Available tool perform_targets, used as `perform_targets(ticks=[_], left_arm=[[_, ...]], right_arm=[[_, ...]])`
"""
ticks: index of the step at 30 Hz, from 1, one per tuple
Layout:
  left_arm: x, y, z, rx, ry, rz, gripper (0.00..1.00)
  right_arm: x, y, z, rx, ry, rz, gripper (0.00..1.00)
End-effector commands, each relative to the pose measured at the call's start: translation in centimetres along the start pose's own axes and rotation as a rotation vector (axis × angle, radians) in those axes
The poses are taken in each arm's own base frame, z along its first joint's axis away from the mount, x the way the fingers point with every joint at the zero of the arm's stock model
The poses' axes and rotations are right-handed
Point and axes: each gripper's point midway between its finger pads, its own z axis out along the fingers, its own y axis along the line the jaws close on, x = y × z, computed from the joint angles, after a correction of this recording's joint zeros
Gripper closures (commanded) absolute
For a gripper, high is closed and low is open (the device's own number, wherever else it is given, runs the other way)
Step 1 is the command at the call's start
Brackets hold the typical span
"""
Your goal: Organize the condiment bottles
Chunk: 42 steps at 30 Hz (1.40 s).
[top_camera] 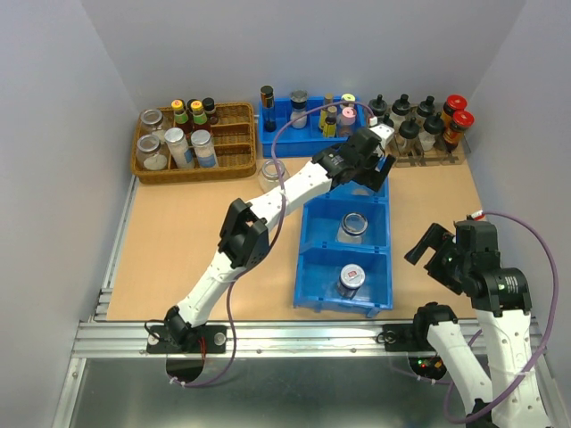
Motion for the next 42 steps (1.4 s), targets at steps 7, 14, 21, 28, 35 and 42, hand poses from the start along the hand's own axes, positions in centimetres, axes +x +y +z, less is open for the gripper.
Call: perform_targets(ticks=[7, 14, 21, 28, 35, 42], left_arm=[[-6.0, 3.3, -13.1, -0.18, -0.156, 0.01, 0.01], [-2.3, 7.0, -17.8, -0.302, -0.121, -0.042, 0.01], [2.4, 16.5, -15.6, -0.514, 0.022, -0.307, 0.01], [3.5, 21.7, -13.2, -0.627, 0.064, -0.4, 0.01], [4.7, 24.1, -11.2, -0.614, 0.117, -0.394, 0.01], [6.9, 24.0, -10.3, -0.576, 0.176, -0.388, 0.04]], right_arm=[[-0.4, 0.3, 0.4, -0.017, -0.022, 0.006, 0.0], [-0.5, 0.4, 0.5, -0.019, -0.025, 0.006, 0.0], [-0.7, 0.5, 0.5, -0.022, -0.035, 0.002, 0.0], [-0.7, 0.5, 0.4, -0.03, -0.035, -0.001, 0.0], [-0.6, 0.5, 0.2, -0.028, -0.035, -0.001, 0.0], [-0.6, 0.5, 0.3, -0.024, -0.029, -0.003, 0.0]])
